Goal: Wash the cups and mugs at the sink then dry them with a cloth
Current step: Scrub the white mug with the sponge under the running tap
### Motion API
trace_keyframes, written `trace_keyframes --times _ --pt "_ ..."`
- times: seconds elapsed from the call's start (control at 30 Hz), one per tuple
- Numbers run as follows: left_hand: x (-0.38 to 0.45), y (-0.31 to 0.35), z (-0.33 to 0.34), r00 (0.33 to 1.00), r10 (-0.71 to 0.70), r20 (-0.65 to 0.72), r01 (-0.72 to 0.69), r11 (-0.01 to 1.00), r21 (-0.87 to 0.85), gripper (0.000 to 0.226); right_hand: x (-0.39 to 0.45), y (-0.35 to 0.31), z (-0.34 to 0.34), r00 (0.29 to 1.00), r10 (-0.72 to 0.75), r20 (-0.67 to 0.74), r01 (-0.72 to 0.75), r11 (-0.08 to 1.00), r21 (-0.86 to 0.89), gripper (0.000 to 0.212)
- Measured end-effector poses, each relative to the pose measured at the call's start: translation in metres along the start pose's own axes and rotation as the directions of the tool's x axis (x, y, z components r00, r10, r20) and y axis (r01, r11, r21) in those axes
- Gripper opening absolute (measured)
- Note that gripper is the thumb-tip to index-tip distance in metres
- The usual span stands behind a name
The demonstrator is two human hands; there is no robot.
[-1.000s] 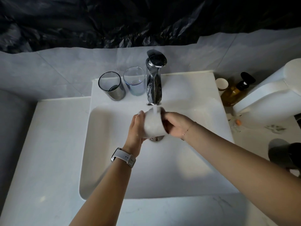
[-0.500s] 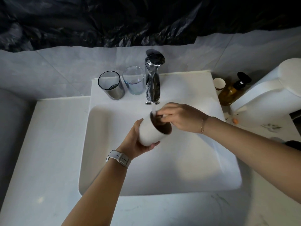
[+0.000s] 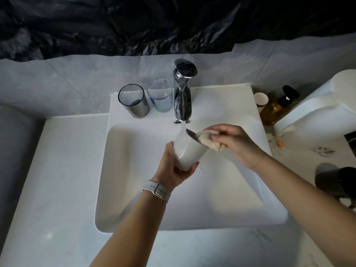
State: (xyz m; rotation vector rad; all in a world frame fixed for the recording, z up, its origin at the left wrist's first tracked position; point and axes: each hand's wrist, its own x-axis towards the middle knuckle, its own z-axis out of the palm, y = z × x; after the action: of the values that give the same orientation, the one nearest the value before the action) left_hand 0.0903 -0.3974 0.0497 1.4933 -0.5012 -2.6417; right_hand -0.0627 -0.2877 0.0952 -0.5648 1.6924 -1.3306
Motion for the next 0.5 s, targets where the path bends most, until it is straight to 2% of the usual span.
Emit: trace_keyframes --times 0.07,0.1,0.17,0.23,0.3,0.4,0.43,0.47,0.5 --pt "-0.003 -0.003 0.001 0.993 -0.107 0.053 0.114 0.98 -0.161 0.043 -0.014 0.009 0.005 0.974 -0.125 -0.188 0.14 0.988 0.068 0.035" --pt "-0.004 -0.003 0.002 0.986 -0.147 0.075 0.16 0.962 -0.221 0.041 -0.02 0.015 0.012 0.953 -0.196 -0.233 0.209 0.977 0.033 0.039" --pt "-0.005 -0.003 0.005 0.977 -0.199 0.082 0.214 0.936 -0.28 0.037 -0.026 0.026 0.027 0.905 -0.356 -0.234 0.335 0.934 -0.127 0.044" --pt "-0.005 -0.002 0.01 0.977 -0.189 0.094 0.207 0.942 -0.265 0.032 -0.025 0.037 0.042 0.836 -0.531 -0.139 0.463 0.818 -0.342 0.047" --pt "-0.009 -0.001 0.016 0.976 -0.129 0.173 0.167 0.961 -0.222 0.025 -0.025 0.045 0.056 0.779 -0.627 0.01 0.548 0.672 -0.498 0.043" --pt "-0.014 -0.003 0.014 0.975 -0.116 0.19 0.165 0.949 -0.269 0.015 -0.02 0.044 0.065 0.609 -0.729 0.313 0.721 0.345 -0.601 0.029" --pt "-0.017 -0.003 0.014 0.966 -0.132 0.224 0.193 0.941 -0.278 0.015 -0.015 0.04 0.064 0.565 -0.749 0.346 0.739 0.272 -0.616 0.027" --pt "-0.019 -0.005 0.014 0.958 -0.158 0.239 0.22 0.94 -0.259 0.016 -0.009 0.035 0.063 0.555 -0.772 0.31 0.724 0.265 -0.637 0.026" --pt "-0.018 -0.005 0.014 0.964 -0.179 0.197 0.224 0.945 -0.238 0.02 -0.001 0.031 0.061 0.575 -0.791 0.207 0.678 0.32 -0.661 0.027"
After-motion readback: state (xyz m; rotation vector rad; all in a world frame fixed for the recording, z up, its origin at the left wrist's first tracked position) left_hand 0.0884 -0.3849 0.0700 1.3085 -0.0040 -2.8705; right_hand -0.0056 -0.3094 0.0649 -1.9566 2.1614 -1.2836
